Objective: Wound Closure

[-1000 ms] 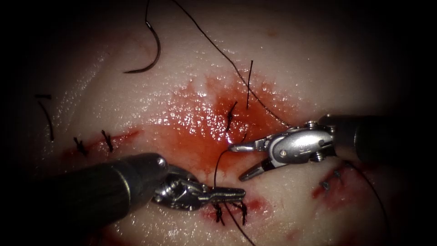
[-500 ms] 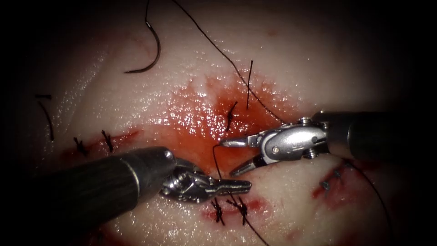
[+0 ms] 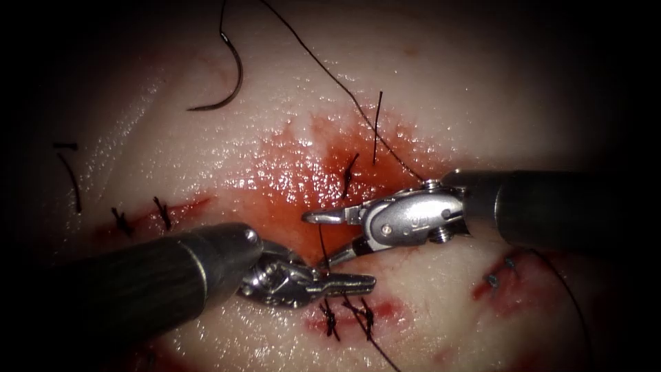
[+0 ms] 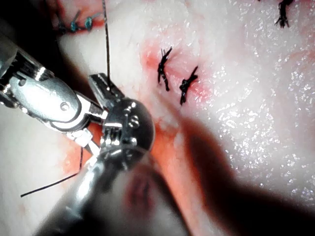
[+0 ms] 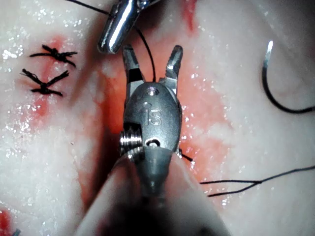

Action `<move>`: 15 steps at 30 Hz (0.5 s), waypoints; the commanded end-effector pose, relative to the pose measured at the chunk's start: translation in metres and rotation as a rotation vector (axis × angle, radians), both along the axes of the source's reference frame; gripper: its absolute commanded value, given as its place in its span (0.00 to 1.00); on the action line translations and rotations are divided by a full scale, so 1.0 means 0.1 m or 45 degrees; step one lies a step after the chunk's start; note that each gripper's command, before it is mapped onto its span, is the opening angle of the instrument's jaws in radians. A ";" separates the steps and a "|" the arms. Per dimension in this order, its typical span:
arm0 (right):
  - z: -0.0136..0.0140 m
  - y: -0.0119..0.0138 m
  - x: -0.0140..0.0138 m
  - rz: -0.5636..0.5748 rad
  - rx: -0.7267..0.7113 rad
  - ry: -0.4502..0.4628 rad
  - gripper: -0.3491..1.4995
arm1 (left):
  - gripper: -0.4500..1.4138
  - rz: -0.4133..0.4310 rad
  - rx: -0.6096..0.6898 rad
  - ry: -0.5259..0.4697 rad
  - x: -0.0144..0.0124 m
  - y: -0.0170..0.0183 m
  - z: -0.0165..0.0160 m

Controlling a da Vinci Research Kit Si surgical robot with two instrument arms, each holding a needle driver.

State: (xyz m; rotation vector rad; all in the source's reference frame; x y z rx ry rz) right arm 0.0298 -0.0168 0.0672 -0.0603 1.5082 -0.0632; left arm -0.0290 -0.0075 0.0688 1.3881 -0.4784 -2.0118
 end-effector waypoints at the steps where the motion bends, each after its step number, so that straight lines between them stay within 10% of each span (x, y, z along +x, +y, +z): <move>1: 0.006 -0.005 0.008 -0.005 -0.004 0.016 0.83 | 0.00 0.000 -0.003 0.000 -0.005 0.001 0.006; 4: 0.007 -0.013 0.007 -0.014 0.085 0.020 0.10 | 0.00 0.003 -0.002 -0.003 -0.005 0.001 0.007; 5: 0.007 -0.015 0.007 -0.005 0.082 0.016 0.00 | 0.00 0.003 -0.002 -0.003 -0.005 0.001 0.008; 8: 0.012 -0.016 0.007 0.053 0.105 -0.062 0.00 | 0.00 -0.003 0.011 -0.002 -0.005 0.001 0.010; 10: 0.019 -0.011 0.007 0.064 0.104 -0.138 0.00 | 0.49 -0.020 0.021 -0.011 -0.006 0.001 0.011; 15: 0.042 0.012 0.009 0.117 0.187 -0.232 0.00 | 0.66 -0.106 0.061 -0.068 -0.007 -0.001 0.020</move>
